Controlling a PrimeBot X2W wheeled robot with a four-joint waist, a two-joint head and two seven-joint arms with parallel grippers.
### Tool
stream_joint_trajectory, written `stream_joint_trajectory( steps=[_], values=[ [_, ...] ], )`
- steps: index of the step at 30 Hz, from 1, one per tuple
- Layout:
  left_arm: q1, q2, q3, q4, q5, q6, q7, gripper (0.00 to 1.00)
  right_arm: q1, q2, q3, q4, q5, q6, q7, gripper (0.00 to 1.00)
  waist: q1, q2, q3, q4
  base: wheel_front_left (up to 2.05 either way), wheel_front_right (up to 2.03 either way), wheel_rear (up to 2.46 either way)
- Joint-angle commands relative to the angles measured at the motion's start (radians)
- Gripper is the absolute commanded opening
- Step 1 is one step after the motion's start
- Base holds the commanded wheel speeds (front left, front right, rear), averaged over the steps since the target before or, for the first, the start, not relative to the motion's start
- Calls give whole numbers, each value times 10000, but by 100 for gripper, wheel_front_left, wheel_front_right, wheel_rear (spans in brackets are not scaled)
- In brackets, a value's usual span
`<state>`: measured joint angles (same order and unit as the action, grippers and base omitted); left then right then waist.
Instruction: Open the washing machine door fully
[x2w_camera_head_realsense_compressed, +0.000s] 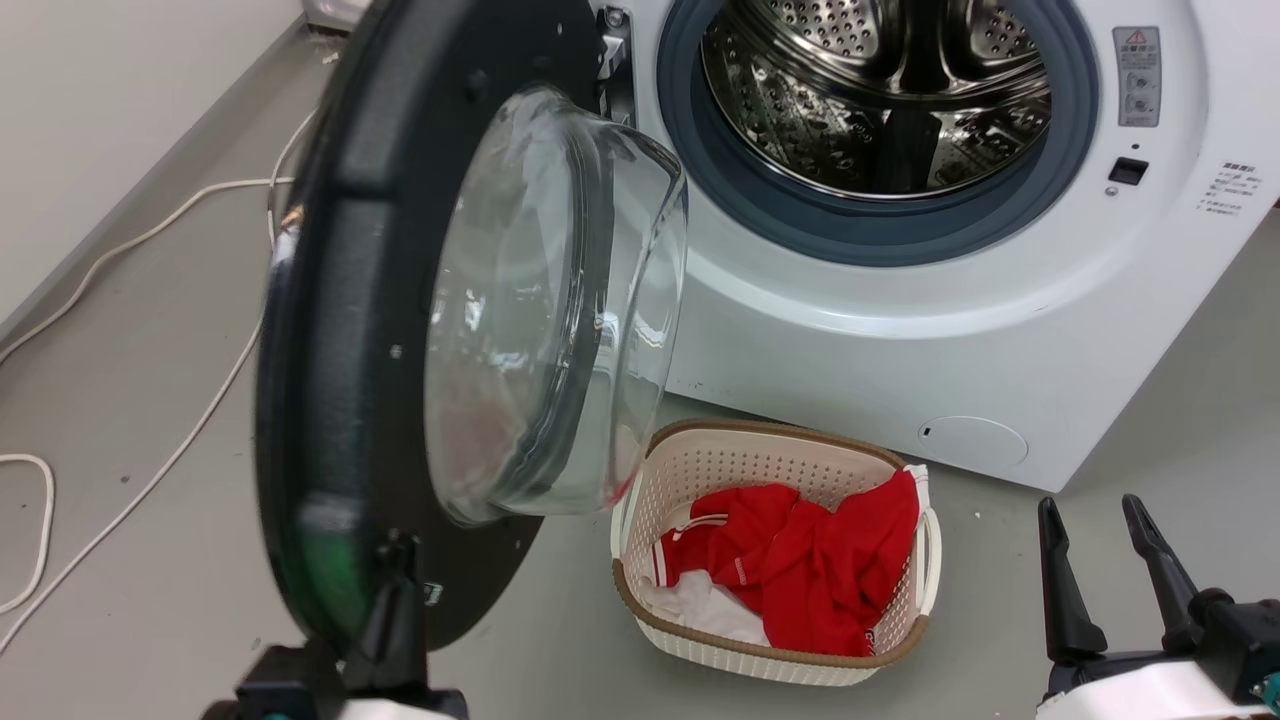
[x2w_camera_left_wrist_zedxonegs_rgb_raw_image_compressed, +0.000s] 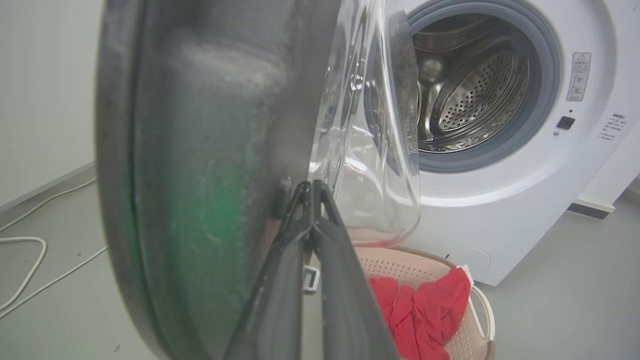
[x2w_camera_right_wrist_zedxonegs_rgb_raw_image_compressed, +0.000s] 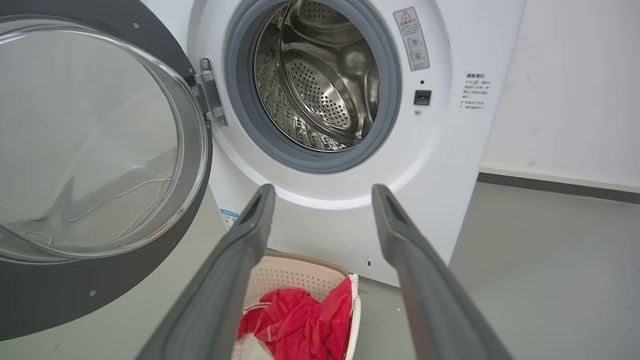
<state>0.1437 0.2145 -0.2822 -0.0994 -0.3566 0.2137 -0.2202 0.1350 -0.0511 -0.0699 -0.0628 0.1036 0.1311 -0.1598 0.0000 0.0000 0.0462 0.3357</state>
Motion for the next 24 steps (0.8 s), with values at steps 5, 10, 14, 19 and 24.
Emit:
stream_joint_trajectory(
  steps=[5,10,14,19,24],
  values=[
    [-870,294,971,709,-566,-223,-259,0,-309,20,81,-119,-131,-7,72,100,0,0,281,-27,0,0,0],
    [-1400,540,1857,1356,-990,-417,-405,0,-371,20,55,-188,-166,-7,157,100,0,0,521,-309,0,0,0],
    [-1625,621,2361,1661,-1194,-507,-424,0,-450,18,27,-215,-186,-7,164,100,0,0,717,-521,0,0,0],
    [-2092,896,3326,2234,-1469,-686,-463,0,-620,18,-37,-247,-193,-7,152,100,0,0,1068,-823,0,0,0],
    [-2551,1081,4309,2928,-1561,-1040,-469,0,-799,18,-54,-213,-202,-7,130,100,0,0,1346,-1077,0,0,0]
  ],
)
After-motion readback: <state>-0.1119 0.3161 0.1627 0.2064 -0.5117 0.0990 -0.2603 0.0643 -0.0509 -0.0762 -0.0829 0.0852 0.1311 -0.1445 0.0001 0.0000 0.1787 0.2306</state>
